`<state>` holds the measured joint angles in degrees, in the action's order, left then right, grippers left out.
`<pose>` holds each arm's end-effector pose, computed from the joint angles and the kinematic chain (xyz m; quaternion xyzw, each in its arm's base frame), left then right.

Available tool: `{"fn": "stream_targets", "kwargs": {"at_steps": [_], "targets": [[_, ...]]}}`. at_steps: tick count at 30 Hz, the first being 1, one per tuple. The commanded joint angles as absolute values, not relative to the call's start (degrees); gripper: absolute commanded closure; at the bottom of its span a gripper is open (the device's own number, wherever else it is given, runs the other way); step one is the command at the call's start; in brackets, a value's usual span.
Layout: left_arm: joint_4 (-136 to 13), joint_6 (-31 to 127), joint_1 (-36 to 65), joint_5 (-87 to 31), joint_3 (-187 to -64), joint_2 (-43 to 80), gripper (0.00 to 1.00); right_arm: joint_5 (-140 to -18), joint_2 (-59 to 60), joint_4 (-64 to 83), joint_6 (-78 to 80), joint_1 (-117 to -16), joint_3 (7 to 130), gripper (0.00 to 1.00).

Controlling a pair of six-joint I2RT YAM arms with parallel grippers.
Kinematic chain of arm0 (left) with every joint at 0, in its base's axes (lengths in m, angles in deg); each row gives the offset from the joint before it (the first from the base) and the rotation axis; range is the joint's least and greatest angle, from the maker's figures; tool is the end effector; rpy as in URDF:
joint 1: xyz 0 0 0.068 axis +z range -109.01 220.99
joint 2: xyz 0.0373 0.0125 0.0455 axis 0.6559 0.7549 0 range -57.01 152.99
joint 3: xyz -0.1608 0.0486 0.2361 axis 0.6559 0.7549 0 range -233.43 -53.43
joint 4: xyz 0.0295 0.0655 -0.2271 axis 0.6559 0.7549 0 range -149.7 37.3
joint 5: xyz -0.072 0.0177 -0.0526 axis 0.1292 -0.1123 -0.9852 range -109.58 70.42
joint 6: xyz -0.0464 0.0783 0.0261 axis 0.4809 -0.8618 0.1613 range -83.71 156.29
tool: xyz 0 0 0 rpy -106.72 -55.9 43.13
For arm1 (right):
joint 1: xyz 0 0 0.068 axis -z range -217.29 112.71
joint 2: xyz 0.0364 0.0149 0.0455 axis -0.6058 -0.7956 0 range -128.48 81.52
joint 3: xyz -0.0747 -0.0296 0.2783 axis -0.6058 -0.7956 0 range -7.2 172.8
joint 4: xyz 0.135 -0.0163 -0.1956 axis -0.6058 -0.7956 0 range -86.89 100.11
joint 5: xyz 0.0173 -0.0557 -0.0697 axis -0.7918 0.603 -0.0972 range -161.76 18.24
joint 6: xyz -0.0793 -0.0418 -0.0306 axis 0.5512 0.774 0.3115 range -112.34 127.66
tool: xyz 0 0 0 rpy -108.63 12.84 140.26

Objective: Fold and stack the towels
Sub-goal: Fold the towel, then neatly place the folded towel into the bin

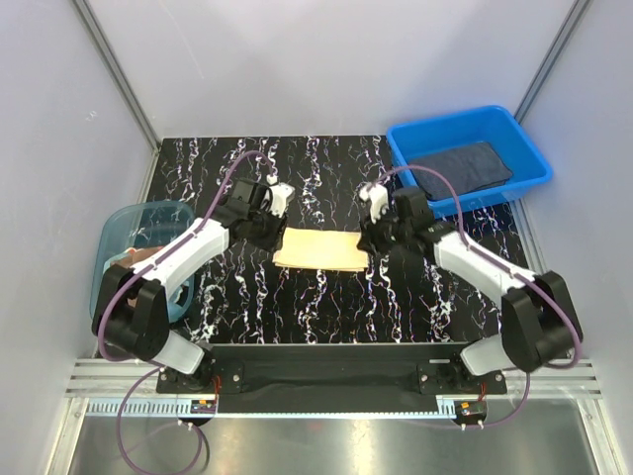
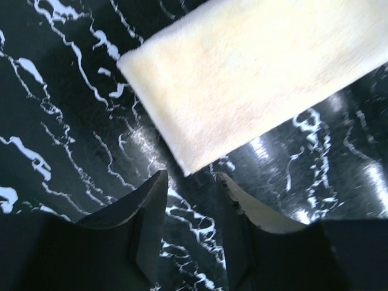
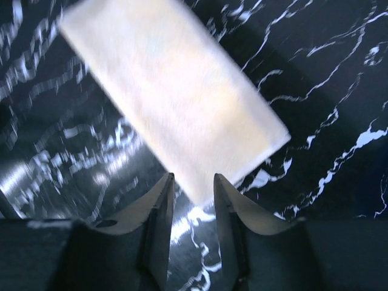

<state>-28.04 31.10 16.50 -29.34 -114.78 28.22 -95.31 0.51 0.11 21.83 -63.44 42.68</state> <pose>0.2776 -0.1423 0.2292 0.2681 0.9135 -0.1295 0.2773 0.2633 0.1675 0.2288 -0.3864 0.8075 0.2270 0.3835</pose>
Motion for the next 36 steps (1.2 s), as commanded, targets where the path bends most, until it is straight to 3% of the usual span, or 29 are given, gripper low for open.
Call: {"fn": "stream_targets", "kwargs": {"at_steps": [1,6,11,19,23,31,36], "targets": [[-37.52,40.41,15.76,-31.18,-114.09,27.01,0.57,-89.78,-5.74,-4.81,5.75,-63.92,54.54,0.62],[-40.01,48.13,15.76,-29.52,-112.24,31.84,0.57,-93.11,-14.27,-3.89,-6.03,-64.01,55.65,0.71],[-39.31,56.06,15.85,-26.01,-111.18,35.53,0.58,-89.43,-14.72,0.96,-13.95,-64.10,48.00,0.69],[-31.84,58.00,16.90,-20.73,-118.56,35.46,0.53,-84.95,-11.39,-3.86,-16.07,-64.10,49.56,0.52],[-31.48,57.47,17.43,-20.63,-119.97,34.39,0.50,-79.24,-8.04,-6.06,-18.00,-64.10,49.92,0.36],[-36.40,59.23,20.86,-28.02,-115.05,40.46,0.54,-74.92,-13.84,-2.03,-20.29,-64.10,50.01,0.35],[-37.11,61.24,20.95,-27.32,-112.68,41.51,0.58,-78.17,-18.05,2.02,-19.94,-64.10,49.84,0.41]]}}
